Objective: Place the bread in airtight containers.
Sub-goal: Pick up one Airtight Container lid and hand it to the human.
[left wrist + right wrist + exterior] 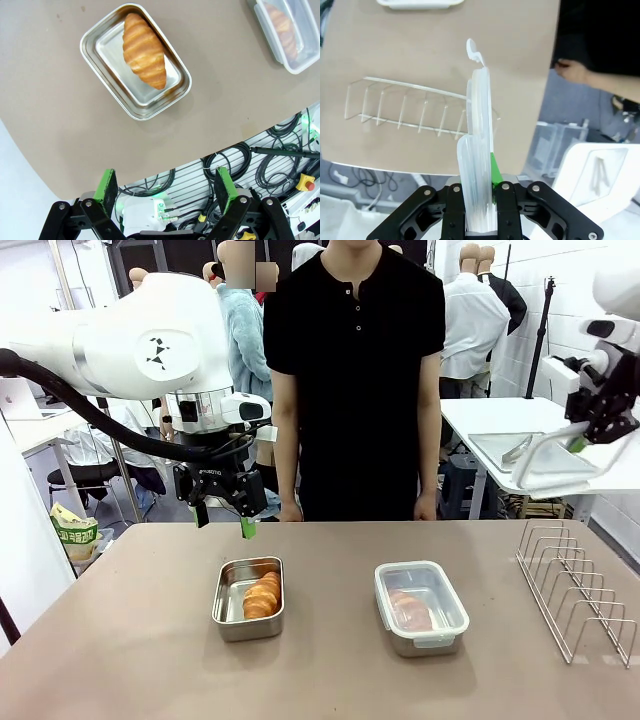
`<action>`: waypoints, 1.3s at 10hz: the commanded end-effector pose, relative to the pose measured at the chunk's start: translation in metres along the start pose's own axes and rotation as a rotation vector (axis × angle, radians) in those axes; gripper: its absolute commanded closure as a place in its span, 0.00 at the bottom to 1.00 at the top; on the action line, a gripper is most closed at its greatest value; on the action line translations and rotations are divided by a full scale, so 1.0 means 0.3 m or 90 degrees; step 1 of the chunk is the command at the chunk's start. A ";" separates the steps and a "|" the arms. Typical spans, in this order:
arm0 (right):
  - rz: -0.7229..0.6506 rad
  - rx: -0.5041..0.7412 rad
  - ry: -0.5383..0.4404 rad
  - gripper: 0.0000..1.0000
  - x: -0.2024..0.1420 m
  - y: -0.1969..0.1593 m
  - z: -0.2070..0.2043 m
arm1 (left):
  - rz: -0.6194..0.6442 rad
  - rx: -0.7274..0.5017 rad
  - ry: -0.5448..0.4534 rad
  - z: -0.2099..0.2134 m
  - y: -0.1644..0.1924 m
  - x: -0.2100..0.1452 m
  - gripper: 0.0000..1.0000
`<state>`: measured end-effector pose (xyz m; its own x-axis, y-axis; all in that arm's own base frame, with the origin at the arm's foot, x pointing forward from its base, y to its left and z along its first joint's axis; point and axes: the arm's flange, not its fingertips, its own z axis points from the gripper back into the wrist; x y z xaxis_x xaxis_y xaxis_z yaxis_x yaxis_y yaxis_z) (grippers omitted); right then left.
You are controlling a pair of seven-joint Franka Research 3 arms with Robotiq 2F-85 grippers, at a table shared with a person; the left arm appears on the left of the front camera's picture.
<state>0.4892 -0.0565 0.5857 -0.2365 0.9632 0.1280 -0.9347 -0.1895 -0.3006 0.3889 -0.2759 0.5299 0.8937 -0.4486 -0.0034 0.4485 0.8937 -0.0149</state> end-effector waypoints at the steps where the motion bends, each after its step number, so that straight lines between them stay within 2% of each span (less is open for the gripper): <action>1: 0.064 -0.103 -0.012 1.00 0.061 -0.045 0.044 | 0.001 0.005 0.000 0.006 0.003 -0.003 0.00; 7: 0.233 -0.253 0.001 1.00 0.311 -0.279 0.197 | 0.001 0.005 0.000 0.006 0.003 -0.003 0.00; 10: 0.295 -0.275 -0.045 1.00 0.405 -0.388 0.170 | 0.001 0.005 0.000 0.006 0.003 -0.003 0.00; 13: 0.315 -0.278 -0.084 1.00 0.428 -0.449 0.125 | 0.001 0.005 0.000 0.006 0.003 -0.003 0.00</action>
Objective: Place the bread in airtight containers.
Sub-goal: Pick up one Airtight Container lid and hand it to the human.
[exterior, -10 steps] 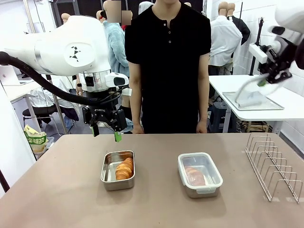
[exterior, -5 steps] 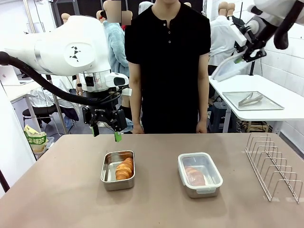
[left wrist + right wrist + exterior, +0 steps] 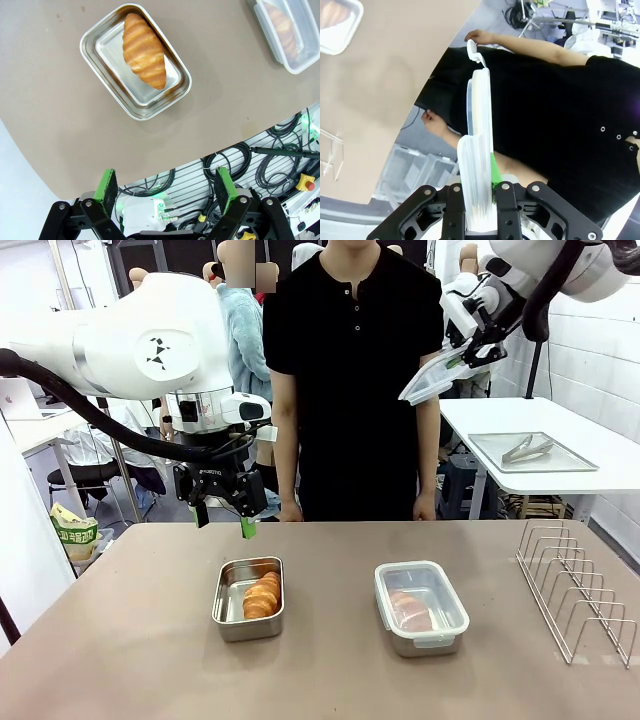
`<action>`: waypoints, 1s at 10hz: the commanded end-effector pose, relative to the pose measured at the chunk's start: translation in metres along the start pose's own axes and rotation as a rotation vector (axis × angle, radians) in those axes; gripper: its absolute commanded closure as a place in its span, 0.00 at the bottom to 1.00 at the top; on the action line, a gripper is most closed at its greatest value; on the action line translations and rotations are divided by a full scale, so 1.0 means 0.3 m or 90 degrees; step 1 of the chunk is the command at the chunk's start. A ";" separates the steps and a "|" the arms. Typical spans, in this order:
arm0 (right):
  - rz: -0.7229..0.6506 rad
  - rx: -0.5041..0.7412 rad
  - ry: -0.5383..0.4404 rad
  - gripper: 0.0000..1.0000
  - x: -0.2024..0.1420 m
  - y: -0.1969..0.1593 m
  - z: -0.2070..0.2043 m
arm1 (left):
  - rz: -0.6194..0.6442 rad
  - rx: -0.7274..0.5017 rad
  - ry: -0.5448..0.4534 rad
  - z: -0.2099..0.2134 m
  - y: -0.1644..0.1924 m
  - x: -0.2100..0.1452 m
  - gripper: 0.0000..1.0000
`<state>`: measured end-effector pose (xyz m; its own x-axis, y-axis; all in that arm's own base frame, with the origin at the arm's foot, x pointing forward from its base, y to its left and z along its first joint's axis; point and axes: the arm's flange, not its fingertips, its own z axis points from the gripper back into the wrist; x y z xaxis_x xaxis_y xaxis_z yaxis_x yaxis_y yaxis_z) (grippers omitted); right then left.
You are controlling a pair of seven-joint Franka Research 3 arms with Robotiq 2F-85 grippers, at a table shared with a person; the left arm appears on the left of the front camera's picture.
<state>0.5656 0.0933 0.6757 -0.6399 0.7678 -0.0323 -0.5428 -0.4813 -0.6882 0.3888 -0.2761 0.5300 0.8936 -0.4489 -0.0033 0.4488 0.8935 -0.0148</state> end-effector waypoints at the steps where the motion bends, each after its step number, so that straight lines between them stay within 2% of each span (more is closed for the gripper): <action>1: 0.009 -0.016 -0.029 1.00 -0.041 -0.016 -0.013 | 0.002 0.005 0.000 0.006 0.004 -0.003 0.00; 3: 0.006 -0.008 -0.039 1.00 -0.042 -0.028 -0.028 | 0.002 0.005 0.000 0.006 0.004 -0.003 0.00; 4: -0.001 -0.006 -0.015 1.00 -0.019 -0.008 -0.027 | 0.002 0.005 0.000 0.006 0.004 -0.003 0.00; 10: -0.001 -0.006 -0.015 1.00 -0.019 -0.008 -0.027 | 0.002 0.005 0.000 0.006 0.004 -0.003 0.00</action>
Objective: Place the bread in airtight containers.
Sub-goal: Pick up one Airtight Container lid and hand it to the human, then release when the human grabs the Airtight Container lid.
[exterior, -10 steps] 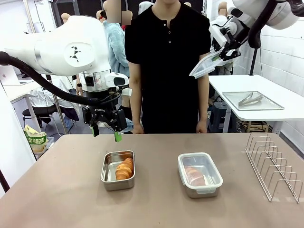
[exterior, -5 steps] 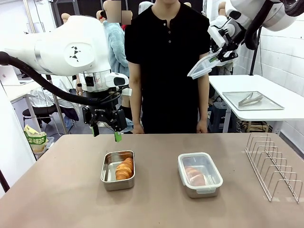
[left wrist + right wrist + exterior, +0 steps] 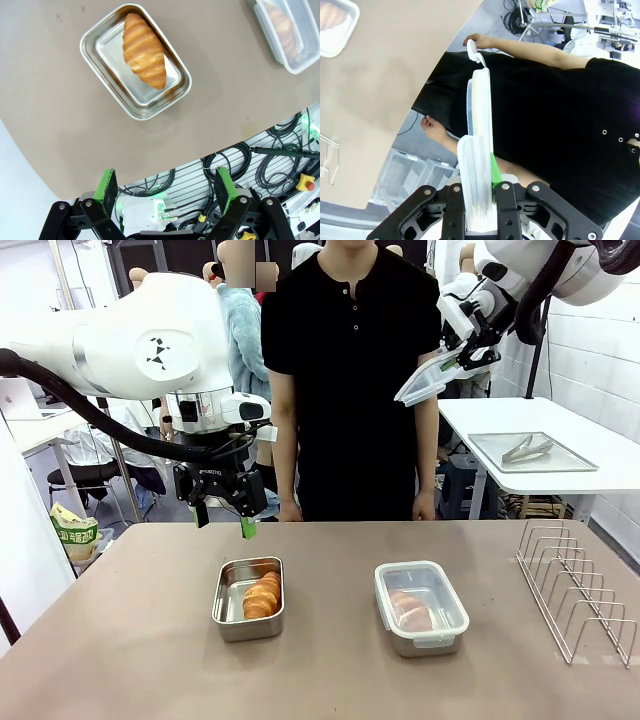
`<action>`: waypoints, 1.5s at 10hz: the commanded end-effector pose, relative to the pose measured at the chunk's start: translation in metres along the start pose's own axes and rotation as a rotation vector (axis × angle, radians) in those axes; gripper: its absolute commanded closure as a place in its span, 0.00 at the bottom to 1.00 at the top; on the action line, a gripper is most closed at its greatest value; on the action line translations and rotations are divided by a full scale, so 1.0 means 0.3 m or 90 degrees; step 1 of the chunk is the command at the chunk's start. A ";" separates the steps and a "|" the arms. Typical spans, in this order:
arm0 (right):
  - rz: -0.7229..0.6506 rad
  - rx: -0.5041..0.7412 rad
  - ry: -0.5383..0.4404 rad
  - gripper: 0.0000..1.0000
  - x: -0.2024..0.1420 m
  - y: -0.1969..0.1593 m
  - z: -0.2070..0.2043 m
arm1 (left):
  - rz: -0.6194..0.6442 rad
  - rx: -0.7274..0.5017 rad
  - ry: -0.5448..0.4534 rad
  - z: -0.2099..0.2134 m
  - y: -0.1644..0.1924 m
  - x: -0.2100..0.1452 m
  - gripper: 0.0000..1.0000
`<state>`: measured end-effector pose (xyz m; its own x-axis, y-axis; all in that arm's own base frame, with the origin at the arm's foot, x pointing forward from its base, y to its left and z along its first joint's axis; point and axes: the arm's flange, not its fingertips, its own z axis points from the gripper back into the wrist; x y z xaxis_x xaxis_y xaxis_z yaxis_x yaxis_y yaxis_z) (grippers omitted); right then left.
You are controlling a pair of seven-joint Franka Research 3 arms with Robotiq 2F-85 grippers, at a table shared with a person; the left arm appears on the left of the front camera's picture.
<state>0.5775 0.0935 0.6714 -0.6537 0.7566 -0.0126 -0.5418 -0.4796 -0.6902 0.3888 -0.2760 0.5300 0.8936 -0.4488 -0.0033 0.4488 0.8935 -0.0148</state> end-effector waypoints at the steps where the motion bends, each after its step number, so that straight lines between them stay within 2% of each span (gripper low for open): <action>1: 0.000 -0.005 0.002 1.00 0.005 0.004 0.005 | 0.001 0.005 0.000 0.006 0.004 -0.003 0.00; 15: 0.000 -0.005 0.002 1.00 0.005 0.004 0.005 | 0.001 0.005 0.000 0.006 0.004 -0.003 0.00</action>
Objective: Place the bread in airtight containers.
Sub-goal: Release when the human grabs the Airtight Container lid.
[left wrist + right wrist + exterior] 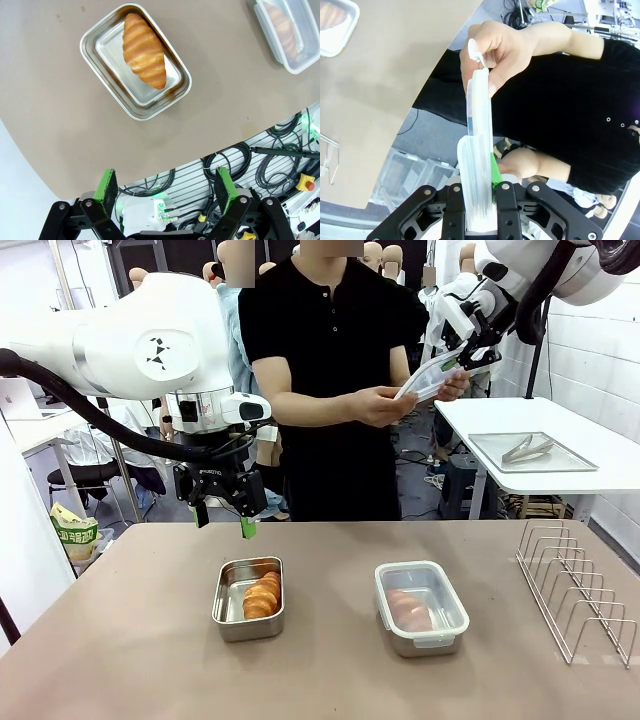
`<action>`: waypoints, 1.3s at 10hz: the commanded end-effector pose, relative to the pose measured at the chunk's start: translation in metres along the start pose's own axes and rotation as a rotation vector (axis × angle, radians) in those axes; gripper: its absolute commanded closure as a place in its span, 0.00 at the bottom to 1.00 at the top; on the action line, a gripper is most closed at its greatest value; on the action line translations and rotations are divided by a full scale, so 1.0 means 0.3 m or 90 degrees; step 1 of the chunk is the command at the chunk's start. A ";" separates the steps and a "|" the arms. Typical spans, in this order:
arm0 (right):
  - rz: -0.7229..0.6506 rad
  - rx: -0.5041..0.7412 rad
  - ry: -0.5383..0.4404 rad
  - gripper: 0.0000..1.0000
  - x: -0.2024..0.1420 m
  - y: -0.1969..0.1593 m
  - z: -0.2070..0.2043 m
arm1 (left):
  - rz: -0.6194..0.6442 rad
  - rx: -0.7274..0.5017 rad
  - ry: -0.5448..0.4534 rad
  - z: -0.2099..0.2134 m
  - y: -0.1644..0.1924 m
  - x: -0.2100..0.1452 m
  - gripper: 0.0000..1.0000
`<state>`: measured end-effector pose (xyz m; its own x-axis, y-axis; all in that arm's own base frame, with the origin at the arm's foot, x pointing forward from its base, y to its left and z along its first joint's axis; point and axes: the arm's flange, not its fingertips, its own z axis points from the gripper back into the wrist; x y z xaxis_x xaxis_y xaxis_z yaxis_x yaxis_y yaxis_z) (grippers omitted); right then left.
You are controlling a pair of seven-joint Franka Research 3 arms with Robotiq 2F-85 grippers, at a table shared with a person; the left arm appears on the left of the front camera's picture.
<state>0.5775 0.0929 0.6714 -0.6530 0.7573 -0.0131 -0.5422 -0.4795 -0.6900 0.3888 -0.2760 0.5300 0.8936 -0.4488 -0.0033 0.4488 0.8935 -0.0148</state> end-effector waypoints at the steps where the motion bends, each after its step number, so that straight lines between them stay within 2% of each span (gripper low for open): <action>1: 0.000 -0.005 0.001 1.00 0.007 0.003 0.004 | 0.001 0.005 0.000 0.006 0.004 -0.003 0.00; 11: 0.000 -0.001 0.000 1.00 0.002 -0.001 0.002 | 0.001 0.005 0.000 0.006 0.004 -0.003 0.00; 13: 0.008 0.011 0.008 0.63 0.014 -0.002 0.001 | 0.001 0.005 0.000 0.006 0.004 -0.003 0.00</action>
<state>0.5767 0.0948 0.6723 -0.6555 0.7550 -0.0185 -0.5389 -0.4847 -0.6890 0.3888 -0.2760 0.5300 0.8936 -0.4488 -0.0033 0.4488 0.8935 -0.0148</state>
